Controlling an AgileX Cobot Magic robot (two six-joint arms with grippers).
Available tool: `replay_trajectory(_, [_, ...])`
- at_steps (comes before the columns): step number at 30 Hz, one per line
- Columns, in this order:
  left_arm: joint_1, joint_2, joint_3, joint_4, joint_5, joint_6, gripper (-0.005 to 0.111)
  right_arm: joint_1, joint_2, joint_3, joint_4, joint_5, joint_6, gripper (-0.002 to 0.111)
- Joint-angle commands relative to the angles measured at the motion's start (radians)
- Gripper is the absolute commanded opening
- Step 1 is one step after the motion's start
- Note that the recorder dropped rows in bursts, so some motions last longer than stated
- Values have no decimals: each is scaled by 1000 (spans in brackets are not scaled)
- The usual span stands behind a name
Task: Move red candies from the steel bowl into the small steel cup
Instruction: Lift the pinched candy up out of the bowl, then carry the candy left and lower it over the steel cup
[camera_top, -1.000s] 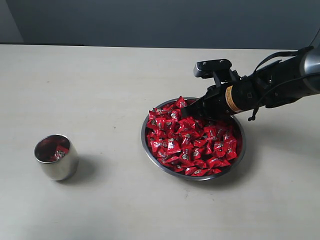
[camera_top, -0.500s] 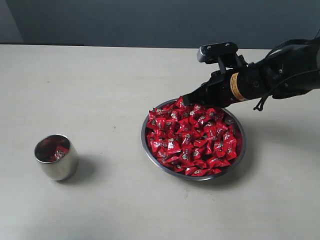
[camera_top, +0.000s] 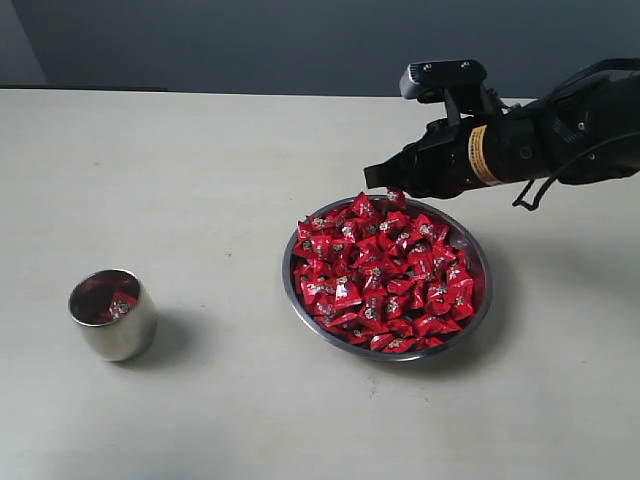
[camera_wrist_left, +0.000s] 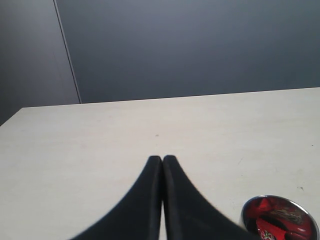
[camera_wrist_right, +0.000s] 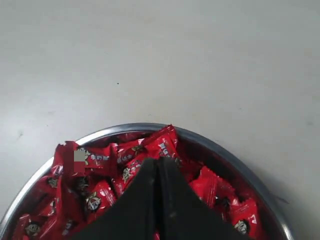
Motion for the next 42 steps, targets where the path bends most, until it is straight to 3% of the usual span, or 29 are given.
replay_trajectory(1, [1,-4,4,1,-8,-1,0,-2,-54,43,-2,36,30,-1])
replay_trajectory(17, [1,-4,4,1,-8,-1,0,-2,-405,278,-2,127,30,-1])
replay_trajectory(24, [1,-4,4,1,-8,-1,0,-2,-454,363,-1,110,10,-1])
replay_trajectory(27, [1,-4,4,1,-6,-1,0,-2,-440,365,76,71,-106,-1])
replay_trajectory(35, [1,-4,4,1,-6,-1,0,-2,-297,365,637,-200,-692,-1])
replay_trajectory(42, [1,-4,4,1,-6,-1,0,-2,-106,315,645,-434,-742,-1])
